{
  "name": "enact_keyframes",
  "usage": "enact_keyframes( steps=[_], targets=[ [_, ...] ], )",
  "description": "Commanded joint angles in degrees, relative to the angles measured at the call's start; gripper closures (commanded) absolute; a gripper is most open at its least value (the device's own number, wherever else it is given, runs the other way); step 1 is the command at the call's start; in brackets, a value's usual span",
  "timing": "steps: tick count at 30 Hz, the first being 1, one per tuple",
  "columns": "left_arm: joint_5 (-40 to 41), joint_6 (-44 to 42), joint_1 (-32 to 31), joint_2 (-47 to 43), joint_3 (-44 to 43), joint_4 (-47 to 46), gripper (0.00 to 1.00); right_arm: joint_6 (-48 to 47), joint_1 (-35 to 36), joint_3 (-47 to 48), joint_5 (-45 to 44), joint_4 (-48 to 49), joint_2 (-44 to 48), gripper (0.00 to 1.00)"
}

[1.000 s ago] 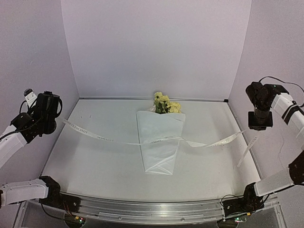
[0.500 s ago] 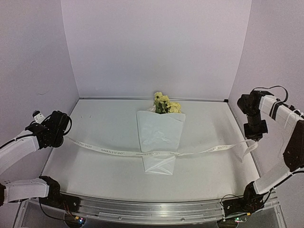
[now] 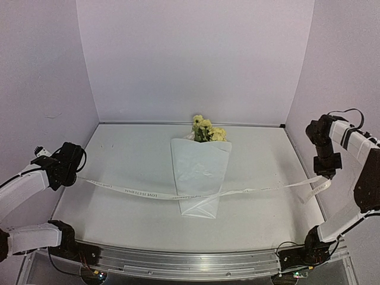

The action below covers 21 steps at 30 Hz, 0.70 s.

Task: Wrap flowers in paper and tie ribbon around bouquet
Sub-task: Straighten the ribbon at the center of the board.

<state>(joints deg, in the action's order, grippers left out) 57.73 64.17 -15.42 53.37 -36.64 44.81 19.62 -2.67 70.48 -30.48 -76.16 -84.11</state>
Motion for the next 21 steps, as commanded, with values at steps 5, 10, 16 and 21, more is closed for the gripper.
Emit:
enact_keyframes(
  steps=[5,10,16,21],
  targets=[
    [0.71,5.84,0.27,-6.67,-1.42,8.13,1.0,0.51,-0.85,-3.3,-1.25,-4.28,7.51,0.95],
    [-1.09,8.5,0.26,-7.36,-1.02,9.57,0.98,1.01,-0.85,-6.74,0.37,-4.32,10.02,0.82],
    [-5.03,9.36,0.25,-8.15,0.46,8.09,0.47,1.75,-0.85,-7.8,5.05,-4.28,11.14,0.49],
    [-9.3,0.34,0.28,-8.7,-1.95,2.18,0.02,2.29,-0.75,-6.17,15.58,-3.67,12.29,0.32]
  ],
)
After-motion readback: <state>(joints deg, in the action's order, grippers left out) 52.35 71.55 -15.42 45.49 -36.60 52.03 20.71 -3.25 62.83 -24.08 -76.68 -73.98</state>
